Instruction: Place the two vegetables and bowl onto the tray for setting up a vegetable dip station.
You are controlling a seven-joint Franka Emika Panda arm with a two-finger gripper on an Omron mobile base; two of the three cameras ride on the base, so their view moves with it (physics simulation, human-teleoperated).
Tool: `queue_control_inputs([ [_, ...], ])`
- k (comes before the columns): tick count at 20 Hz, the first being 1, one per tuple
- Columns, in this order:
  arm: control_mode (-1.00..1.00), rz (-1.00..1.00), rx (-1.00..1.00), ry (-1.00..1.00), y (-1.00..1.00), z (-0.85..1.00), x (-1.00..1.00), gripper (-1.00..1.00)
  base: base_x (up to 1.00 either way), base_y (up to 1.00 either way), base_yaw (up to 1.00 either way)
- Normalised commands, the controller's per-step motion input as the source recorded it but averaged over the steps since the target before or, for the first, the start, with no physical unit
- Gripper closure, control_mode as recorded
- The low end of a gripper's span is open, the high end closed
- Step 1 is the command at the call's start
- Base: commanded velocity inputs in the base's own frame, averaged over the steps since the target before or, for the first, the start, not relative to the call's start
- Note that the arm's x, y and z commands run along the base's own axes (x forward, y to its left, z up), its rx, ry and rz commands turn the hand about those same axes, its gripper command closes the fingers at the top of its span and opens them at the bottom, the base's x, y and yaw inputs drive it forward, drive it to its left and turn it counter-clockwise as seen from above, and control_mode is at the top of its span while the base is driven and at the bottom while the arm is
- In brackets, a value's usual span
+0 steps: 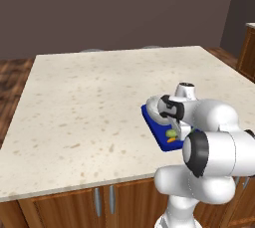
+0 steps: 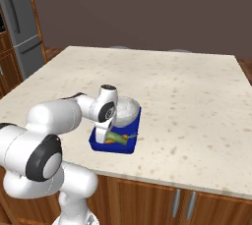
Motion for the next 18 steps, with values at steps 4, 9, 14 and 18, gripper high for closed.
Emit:
queue_control_inputs([
  [4, -1.0, 0.05, 0.05, 0.0, 0.0, -0.13, 0.02, 1.0, 0.0, 0.0, 0.0],
  [9, -1.0, 0.01, 0.07, 0.02, 0.0, -0.14, 0.0, 1.0, 0.0, 0.0, 0.0],
  [14, -1.0, 0.01, 0.08, 0.0, 0.0, -0.14, 0.02, 1.0, 0.0, 0.0, 0.0],
  [18, -1.0, 0.01, 0.06, 0.01, 0.0, -0.14, 0.05, 1.0, 0.0, 0.0, 0.0],
])
